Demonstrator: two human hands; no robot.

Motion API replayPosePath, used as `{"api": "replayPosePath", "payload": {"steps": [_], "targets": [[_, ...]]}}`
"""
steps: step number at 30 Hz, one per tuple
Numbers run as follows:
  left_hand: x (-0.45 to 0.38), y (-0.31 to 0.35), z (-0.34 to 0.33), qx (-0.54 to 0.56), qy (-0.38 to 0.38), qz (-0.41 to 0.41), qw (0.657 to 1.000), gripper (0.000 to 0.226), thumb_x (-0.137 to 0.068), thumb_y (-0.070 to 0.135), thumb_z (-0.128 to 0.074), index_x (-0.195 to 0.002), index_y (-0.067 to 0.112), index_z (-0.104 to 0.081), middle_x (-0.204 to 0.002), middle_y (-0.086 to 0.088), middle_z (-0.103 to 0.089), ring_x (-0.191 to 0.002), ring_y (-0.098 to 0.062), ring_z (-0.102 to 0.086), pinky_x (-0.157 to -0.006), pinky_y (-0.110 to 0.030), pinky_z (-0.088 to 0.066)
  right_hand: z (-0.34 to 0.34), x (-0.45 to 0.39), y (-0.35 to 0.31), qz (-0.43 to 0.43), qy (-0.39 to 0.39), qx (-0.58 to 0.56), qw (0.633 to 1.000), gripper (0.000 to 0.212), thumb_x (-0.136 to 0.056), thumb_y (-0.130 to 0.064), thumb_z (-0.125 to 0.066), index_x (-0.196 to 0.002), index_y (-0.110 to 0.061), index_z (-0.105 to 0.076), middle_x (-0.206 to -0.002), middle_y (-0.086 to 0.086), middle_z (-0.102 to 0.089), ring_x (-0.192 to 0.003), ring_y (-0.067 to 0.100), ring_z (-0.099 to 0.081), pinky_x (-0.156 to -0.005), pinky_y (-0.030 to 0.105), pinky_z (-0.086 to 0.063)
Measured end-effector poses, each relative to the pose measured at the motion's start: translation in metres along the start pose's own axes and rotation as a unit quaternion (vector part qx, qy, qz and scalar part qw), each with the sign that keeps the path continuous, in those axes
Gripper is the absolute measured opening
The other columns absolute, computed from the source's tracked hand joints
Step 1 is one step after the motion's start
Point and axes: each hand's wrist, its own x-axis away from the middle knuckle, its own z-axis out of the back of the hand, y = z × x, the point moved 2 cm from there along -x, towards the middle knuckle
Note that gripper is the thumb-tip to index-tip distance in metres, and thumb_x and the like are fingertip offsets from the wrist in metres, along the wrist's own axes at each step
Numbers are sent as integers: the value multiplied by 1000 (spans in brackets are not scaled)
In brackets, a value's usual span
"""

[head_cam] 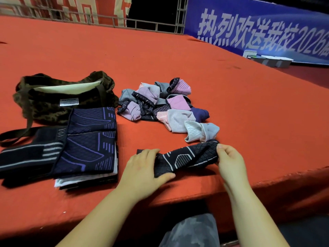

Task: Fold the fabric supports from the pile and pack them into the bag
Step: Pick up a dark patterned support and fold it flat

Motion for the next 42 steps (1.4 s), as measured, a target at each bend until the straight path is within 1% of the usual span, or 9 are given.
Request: {"api": "replayPosePath", "payload": {"steps": [6,10,15,19,23,29,33,38,42], "targets": [[21,-3,-3,75,68,20,995,41,-81,17,-58,-122,22,-57,-120,3,-62,-110,-21,-58,-95,-29,-41,11,-3,5,4,41,10,999,15,-98,-14,-45,-92,-12,-59,-83,8,-61,-74,20,-57,-64,27,-54],[20,-3,16,236,144,118,954,8,-86,19,-64,-92,24,-65,-82,9,-68,-81,-17,-62,-76,-28,-46,23,1,-9,69,77,35,994,19,-98,-17,-45,-84,-12,-57,-75,-1,-55,-74,17,-49,-59,14,-40],[5,7,49,407,195,165,877,11,-90,22,-62,-79,21,-62,-77,6,-69,-73,-6,-62,-67,-17,-44,34,3,-32,120,107,53,986,29,-95,-30,-52,-72,-13,-56,-77,4,-59,-75,18,-51,-71,31,-39],[-2,1,44,364,171,228,887,9,-94,24,-55,-96,17,-60,-96,1,-66,-97,-19,-61,-77,-28,-39,23,-5,-40,125,86,106,983,28,-91,-31,-59,-73,-10,-60,-71,0,-59,-72,16,-51,-67,26,-34],[-1,2,24,182,80,262,944,64,-94,25,-54,-148,12,-21,-153,-14,-21,-139,-28,-25,-112,-34,-20,-7,-8,-8,44,-32,256,965,29,-85,-33,-66,-106,-14,-64,-108,8,-65,-101,24,-58,-87,33,-43],[-8,26,-8,10,-2,110,994,57,-97,30,-41,-149,20,-20,-159,-7,-4,-145,-21,-9,-117,-34,-9,-54,40,11,299,-150,335,881,32,-81,-16,-52,-109,-14,-67,-109,1,-67,-104,22,-59,-95,30,-39],[-11,18,-28,-37,-80,99,991,56,-101,38,-28,-151,19,-13,-160,-5,-2,-147,-20,-4,-117,-35,-3,-67,37,33,246,-284,427,823,45,-96,-29,-39,-140,-20,-42,-148,1,-40,-139,17,-30,-114,26,-15],[-6,9,-31,-70,-101,81,989,62,-100,49,-21,-152,22,-1,-160,-2,7,-147,-16,5,-117,-33,5,-31,21,54,171,-190,576,776,73,-84,-62,-4,-150,-33,-15,-159,-6,-7,-146,13,-1,-117,38,3],[-6,9,-31,-66,-102,81,989,61,-100,49,-19,-152,23,0,-160,-1,9,-147,-15,7,-116,-33,7,-18,18,52,130,-176,591,776,57,-99,-47,-21,-151,-28,-9,-159,-8,0,-146,14,7,-117,43,5]]}}
